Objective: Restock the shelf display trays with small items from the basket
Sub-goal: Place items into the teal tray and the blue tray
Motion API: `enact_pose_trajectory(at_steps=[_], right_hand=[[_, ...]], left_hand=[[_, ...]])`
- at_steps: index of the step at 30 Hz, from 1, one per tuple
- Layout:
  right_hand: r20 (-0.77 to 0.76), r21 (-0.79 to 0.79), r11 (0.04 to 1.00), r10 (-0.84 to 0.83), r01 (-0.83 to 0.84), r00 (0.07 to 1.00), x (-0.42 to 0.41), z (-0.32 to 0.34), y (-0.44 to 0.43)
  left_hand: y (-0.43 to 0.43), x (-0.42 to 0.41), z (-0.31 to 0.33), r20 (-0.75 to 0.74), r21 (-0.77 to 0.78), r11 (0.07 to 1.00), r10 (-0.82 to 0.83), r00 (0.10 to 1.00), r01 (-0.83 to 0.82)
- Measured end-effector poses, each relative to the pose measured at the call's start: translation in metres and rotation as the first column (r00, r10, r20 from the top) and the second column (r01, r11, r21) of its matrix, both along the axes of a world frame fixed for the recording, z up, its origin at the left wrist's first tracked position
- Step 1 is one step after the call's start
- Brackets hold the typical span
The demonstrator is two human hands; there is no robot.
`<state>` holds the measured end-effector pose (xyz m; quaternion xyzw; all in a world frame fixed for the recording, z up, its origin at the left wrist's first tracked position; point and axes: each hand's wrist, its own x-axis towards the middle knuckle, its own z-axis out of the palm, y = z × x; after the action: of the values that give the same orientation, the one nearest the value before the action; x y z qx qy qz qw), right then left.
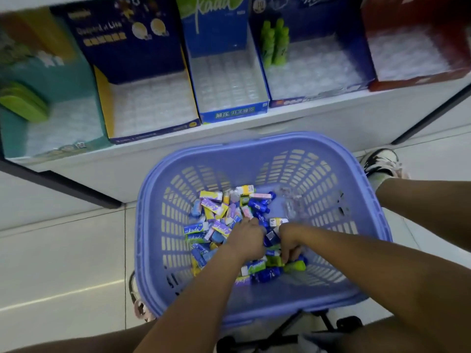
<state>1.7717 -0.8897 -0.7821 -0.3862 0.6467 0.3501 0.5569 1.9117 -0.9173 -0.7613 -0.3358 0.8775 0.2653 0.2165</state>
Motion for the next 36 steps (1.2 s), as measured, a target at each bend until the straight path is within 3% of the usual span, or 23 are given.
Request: enact_pose_trajectory(at_steps=[3, 6, 9, 13, 15, 16, 18, 20, 21, 22, 24, 27, 32, 36], right_hand=[[0.021, -0.033, 0.986, -0.161, 0.162, 0.987, 0.003, -0.005, 0.006], [-0.012, -0.115, 0.978, -0.175, 0.173, 0.984, 0.008, -0.009, 0.01], [-0.049, -0.115, 0.993, -0.034, 0.028, 0.998, 0.012, -0.008, 0.001], [-0.104, -0.141, 0.893, 0.415, -0.426, 0.904, 0.006, 0.026, -0.03], [-0.061, -0.248, 0.87, 0.424, -0.426, 0.903, -0.001, 0.044, -0.046], [-0.005, -0.327, 0.881, 0.361, -0.343, 0.933, -0.005, 0.049, -0.052], [0.19, -0.472, 0.881, 0.063, 0.035, 0.98, -0.008, 0.053, -0.061], [0.428, -0.413, 0.757, -0.329, 0.507, 0.841, -0.006, 0.051, -0.06], [0.493, -0.337, 0.692, -0.448, 0.638, 0.746, -0.004, 0.046, -0.057], [0.5, -0.284, 0.679, -0.497, 0.677, 0.709, -0.002, 0.04, -0.051], [0.38, -0.312, 0.762, -0.447, 0.567, 0.81, 0.004, 0.022, -0.041], [0.043, -0.44, 0.884, -0.155, 0.158, 0.987, 0.018, 0.004, -0.035], [-0.099, -0.538, 0.842, -0.092, 0.024, 0.991, 0.046, -0.001, -0.03], [-0.246, -0.6, 0.784, 0.009, -0.159, 0.969, 0.068, -0.009, -0.021]], left_hand=[[-0.005, -0.003, -0.002, 0.035, -0.021, 0.999, 0.043, 0.998, -0.042], [-0.012, -0.001, -0.007, 0.047, -0.067, 0.994, 0.088, 0.995, -0.085], [-0.019, -0.001, -0.006, 0.054, -0.036, 0.987, 0.156, 0.986, -0.154], [-0.035, -0.005, 0.001, 0.088, 0.061, 0.981, 0.18, 0.98, -0.185], [-0.041, -0.004, 0.004, 0.014, 0.192, 0.954, 0.233, 0.972, -0.232], [-0.043, -0.002, 0.006, -0.027, 0.289, 0.92, 0.285, 0.958, -0.265], [-0.046, 0.001, 0.012, -0.081, 0.437, 0.836, 0.403, 0.911, -0.331], [-0.054, 0.004, 0.015, -0.078, 0.453, 0.813, 0.446, 0.892, -0.367], [-0.058, 0.007, 0.017, -0.051, 0.438, 0.812, 0.451, 0.891, -0.386], [-0.063, 0.011, 0.019, -0.011, 0.421, 0.806, 0.464, 0.886, -0.417], [-0.069, 0.02, 0.022, 0.069, 0.443, 0.741, 0.532, 0.844, -0.504], [-0.075, 0.03, 0.03, 0.081, 0.523, 0.636, 0.625, 0.776, -0.567], [-0.077, 0.035, 0.042, 0.069, 0.603, 0.49, 0.755, 0.653, -0.63], [-0.077, 0.044, 0.049, 0.11, 0.713, 0.405, 0.741, 0.662, -0.572]])
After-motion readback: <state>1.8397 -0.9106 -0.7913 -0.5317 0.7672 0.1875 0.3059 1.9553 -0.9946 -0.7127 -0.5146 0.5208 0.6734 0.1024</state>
